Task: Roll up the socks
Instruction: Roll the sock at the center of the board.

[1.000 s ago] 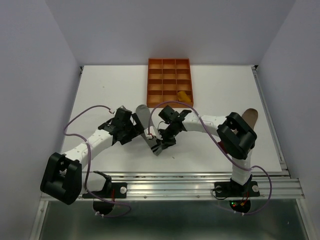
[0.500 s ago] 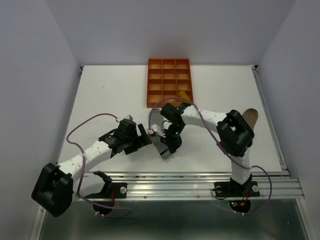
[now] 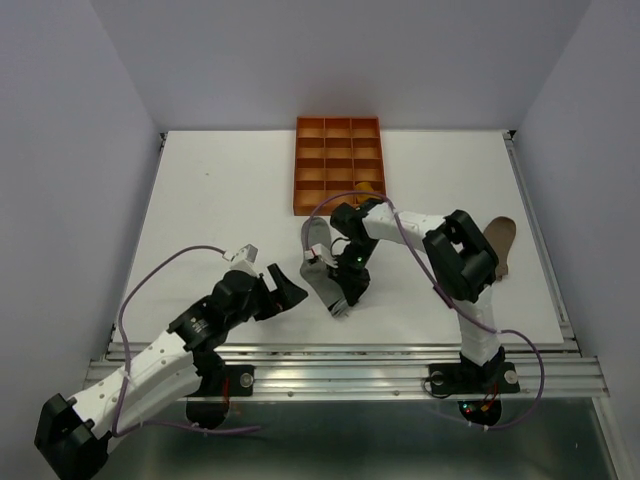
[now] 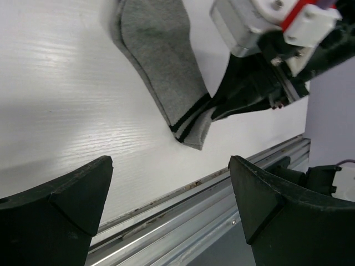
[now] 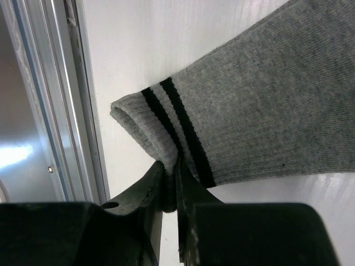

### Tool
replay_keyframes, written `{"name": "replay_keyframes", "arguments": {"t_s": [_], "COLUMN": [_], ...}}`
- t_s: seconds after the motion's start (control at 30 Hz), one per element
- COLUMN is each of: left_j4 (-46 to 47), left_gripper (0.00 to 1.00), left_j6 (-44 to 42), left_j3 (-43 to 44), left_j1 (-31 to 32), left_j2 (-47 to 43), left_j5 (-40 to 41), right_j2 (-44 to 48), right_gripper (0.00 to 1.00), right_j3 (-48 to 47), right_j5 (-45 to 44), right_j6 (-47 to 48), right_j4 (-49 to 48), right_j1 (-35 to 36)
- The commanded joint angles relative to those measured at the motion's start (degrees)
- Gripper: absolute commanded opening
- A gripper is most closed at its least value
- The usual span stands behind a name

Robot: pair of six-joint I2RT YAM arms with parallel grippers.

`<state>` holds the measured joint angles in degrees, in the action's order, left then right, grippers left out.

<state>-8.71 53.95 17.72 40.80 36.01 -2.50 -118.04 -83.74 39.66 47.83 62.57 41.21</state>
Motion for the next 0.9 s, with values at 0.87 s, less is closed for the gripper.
{"name": "replay_keyframes", "arguments": {"t_s": [0.87], "left_j4": [12.1], "left_gripper": [0.89], "left_j6": [-27.6], "left_j3": [20.5], "left_j1": [20.7], "left_j2": [35.7], "left_j5": [8.9], "right_j2": [-3.3], "right_gripper": [0.01], "right_j3": [-3.2], "right_j5": [0.7], "right_j6": [0.5], "right_j4": [-0.3], "right_j1": [-1.0]}}
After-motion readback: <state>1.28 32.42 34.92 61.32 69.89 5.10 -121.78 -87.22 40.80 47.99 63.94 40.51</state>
